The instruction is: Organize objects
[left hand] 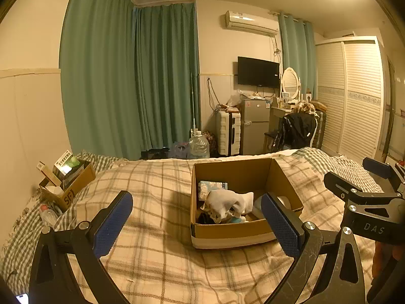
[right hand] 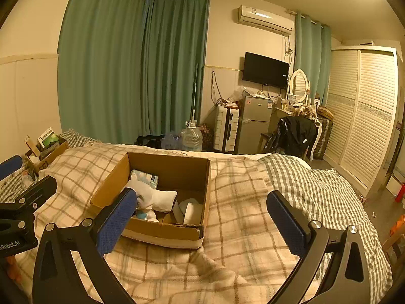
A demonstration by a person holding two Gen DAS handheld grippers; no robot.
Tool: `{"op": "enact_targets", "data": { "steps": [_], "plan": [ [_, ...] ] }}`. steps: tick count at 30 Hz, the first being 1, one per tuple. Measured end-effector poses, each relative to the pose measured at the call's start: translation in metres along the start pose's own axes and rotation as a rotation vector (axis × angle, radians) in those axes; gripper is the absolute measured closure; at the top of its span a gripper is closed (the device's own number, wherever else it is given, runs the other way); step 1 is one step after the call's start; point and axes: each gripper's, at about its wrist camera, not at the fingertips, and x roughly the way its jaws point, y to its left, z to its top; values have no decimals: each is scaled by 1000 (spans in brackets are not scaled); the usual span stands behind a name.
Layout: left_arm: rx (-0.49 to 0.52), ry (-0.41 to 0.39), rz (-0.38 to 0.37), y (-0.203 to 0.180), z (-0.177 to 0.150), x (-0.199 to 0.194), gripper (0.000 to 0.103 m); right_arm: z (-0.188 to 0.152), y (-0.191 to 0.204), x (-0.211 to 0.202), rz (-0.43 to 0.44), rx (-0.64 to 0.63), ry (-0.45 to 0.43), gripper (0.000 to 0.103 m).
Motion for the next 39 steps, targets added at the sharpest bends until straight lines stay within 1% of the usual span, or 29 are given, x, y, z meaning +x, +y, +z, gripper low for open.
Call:
{"op": "enact_targets", "data": {
  "steps": [10, 27, 39],
  "plan": [
    [-4, 14, 0, 1, 0, 3, 0, 0, 1, 0, 0, 1, 2, 0],
    [-14, 11, 12, 1, -1, 2, 0, 0, 2, -1, 1, 3, 5, 0],
    [-1, 14, 16, -2, -1, 2, 0, 0, 2, -2, -1, 2, 8, 0]
  ]
}}
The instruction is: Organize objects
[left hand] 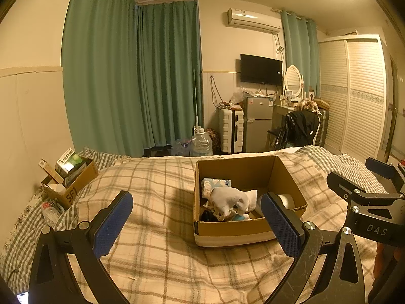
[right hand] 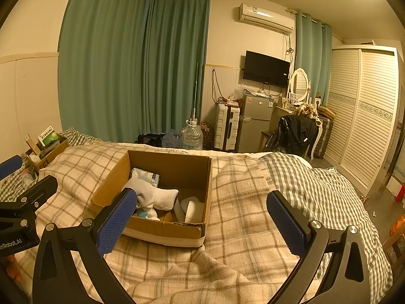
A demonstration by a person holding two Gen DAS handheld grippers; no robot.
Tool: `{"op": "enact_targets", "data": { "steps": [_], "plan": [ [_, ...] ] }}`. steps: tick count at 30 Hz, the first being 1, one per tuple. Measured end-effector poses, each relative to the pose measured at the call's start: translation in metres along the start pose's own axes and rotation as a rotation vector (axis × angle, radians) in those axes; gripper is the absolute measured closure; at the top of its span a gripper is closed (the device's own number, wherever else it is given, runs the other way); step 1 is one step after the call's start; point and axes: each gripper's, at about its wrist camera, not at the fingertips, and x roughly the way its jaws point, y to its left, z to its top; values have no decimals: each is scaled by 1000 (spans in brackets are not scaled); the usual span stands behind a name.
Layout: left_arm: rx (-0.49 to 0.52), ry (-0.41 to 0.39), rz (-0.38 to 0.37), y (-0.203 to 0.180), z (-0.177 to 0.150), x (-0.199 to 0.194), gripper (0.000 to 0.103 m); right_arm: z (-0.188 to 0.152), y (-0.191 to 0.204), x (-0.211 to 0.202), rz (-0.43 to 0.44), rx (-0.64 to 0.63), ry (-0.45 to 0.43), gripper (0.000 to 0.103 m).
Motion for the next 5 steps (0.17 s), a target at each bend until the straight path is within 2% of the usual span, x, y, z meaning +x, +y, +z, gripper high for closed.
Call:
{"op": "enact_targets", "data": {
  "steps": [5],
  "plan": [
    [-4, -8, 11, 1, 0, -2, 0, 0, 0, 0, 1, -1, 1, 0]
  ]
}}
